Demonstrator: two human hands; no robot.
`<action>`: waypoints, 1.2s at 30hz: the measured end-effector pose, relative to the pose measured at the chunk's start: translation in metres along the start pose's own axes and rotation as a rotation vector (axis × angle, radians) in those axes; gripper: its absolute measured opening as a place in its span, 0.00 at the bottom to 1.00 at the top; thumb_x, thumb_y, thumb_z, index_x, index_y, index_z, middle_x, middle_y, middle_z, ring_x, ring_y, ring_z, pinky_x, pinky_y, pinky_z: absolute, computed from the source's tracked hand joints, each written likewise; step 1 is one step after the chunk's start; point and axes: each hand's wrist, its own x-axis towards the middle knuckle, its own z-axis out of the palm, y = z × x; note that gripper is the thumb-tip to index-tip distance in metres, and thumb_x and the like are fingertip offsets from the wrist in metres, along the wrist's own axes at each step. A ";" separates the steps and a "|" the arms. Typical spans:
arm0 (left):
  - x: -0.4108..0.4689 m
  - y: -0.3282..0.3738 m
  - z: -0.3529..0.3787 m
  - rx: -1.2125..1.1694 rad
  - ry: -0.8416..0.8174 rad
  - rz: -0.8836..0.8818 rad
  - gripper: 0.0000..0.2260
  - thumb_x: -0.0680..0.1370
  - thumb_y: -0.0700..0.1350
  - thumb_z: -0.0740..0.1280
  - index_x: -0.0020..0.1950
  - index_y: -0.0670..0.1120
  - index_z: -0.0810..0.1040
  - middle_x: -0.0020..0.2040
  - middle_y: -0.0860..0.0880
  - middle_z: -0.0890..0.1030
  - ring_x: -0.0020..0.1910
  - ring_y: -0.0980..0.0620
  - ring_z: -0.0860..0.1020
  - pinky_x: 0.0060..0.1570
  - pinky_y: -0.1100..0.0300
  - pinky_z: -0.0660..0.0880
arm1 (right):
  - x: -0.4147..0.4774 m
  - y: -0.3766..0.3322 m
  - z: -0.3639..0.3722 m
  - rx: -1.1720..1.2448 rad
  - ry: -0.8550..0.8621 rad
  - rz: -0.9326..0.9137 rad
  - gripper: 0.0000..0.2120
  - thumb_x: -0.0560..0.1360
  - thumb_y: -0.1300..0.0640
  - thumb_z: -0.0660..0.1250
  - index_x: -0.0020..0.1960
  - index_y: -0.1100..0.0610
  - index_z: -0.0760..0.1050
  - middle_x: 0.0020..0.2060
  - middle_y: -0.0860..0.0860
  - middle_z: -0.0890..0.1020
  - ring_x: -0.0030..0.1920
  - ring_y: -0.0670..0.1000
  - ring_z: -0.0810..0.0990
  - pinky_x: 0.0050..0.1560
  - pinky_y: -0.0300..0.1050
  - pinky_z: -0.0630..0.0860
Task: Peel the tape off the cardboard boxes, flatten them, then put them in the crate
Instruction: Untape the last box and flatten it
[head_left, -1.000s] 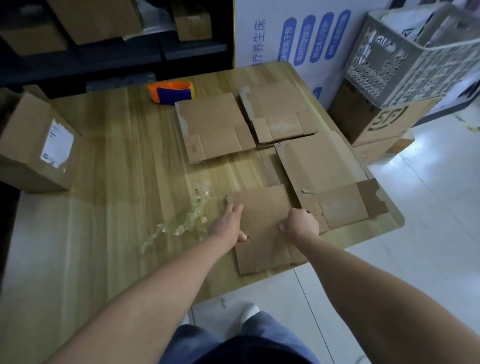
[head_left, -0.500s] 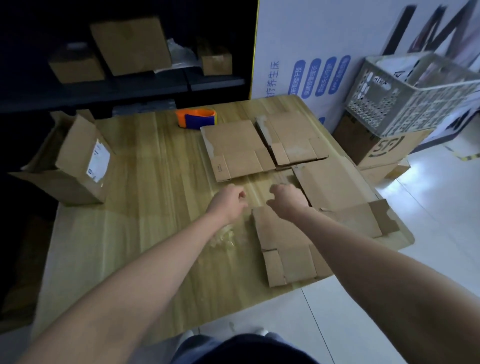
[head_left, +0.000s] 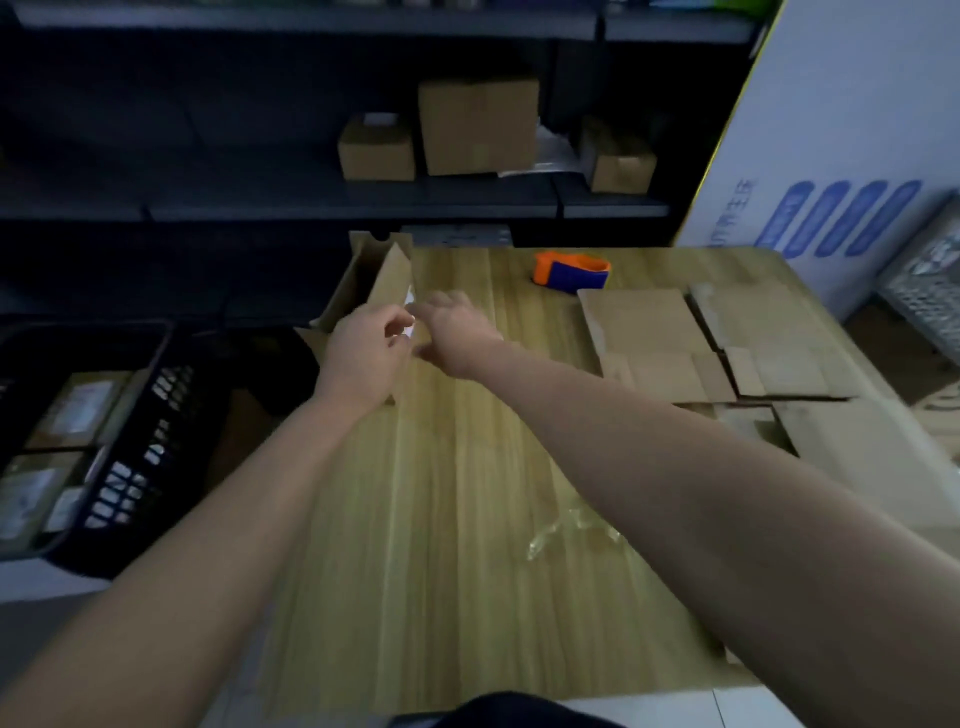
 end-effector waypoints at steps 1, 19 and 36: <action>0.001 -0.008 -0.009 0.011 0.018 0.007 0.10 0.76 0.36 0.64 0.55 0.41 0.80 0.50 0.46 0.79 0.48 0.53 0.75 0.48 0.61 0.71 | 0.013 -0.009 0.007 -0.019 -0.010 -0.022 0.29 0.75 0.50 0.66 0.74 0.48 0.60 0.72 0.52 0.63 0.72 0.58 0.58 0.66 0.56 0.65; 0.035 -0.045 -0.006 0.039 -0.066 -0.105 0.26 0.75 0.51 0.69 0.69 0.44 0.68 0.67 0.44 0.66 0.67 0.45 0.63 0.66 0.50 0.64 | 0.046 0.007 -0.020 0.483 0.370 0.307 0.10 0.79 0.55 0.58 0.51 0.56 0.76 0.61 0.55 0.75 0.70 0.55 0.63 0.64 0.55 0.64; 0.032 0.151 0.121 -0.663 -0.647 0.126 0.55 0.61 0.51 0.81 0.76 0.55 0.46 0.76 0.51 0.48 0.74 0.54 0.53 0.72 0.53 0.55 | -0.201 0.178 -0.126 1.004 0.942 0.939 0.10 0.73 0.62 0.56 0.44 0.64 0.75 0.38 0.54 0.74 0.39 0.52 0.71 0.41 0.47 0.69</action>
